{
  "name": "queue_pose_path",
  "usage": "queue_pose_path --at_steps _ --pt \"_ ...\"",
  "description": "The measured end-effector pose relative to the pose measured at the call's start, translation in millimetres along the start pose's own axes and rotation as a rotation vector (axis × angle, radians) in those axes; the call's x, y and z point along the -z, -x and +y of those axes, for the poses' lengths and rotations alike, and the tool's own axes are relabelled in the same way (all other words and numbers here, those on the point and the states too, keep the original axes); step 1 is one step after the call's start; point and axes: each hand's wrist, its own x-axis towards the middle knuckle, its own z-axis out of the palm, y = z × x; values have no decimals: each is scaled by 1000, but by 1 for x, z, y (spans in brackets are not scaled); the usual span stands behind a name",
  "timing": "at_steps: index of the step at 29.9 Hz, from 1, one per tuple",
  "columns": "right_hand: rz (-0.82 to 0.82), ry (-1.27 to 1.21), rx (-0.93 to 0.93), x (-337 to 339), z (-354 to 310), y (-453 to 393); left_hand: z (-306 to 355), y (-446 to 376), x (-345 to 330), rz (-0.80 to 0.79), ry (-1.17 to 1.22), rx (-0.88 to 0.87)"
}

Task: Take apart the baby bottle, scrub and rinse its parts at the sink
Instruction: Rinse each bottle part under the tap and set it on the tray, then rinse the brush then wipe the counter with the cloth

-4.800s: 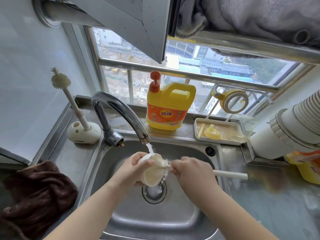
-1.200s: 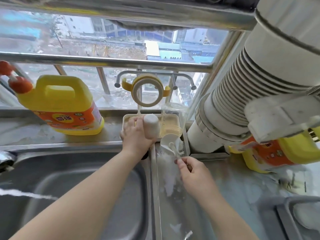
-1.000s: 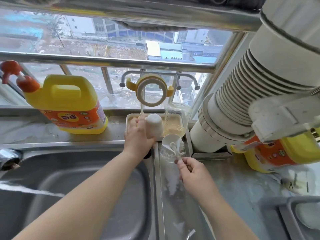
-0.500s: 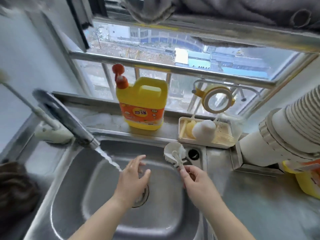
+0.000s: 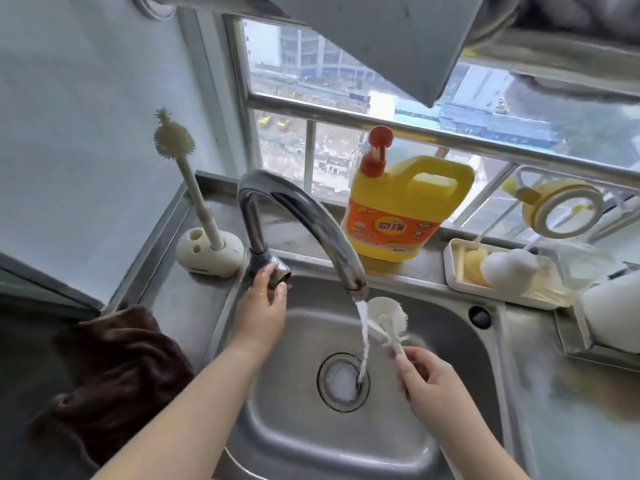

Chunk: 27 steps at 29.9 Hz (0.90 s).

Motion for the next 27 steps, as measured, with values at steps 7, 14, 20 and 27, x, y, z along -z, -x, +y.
queue_pose_path --at_steps 7,14,20,27 --pt "58 -38 -44 -18 0 6 2 -14 -18 -86 355 157" --pt "58 -87 -99 -17 1 9 26 -19 -32 54 680 373" --pt "25 -79 -112 -10 -1 1 37 -19 -43 237 733 377" --pt "-22 -80 -86 -4 3 -3 40 -19 -51 381 734 372"
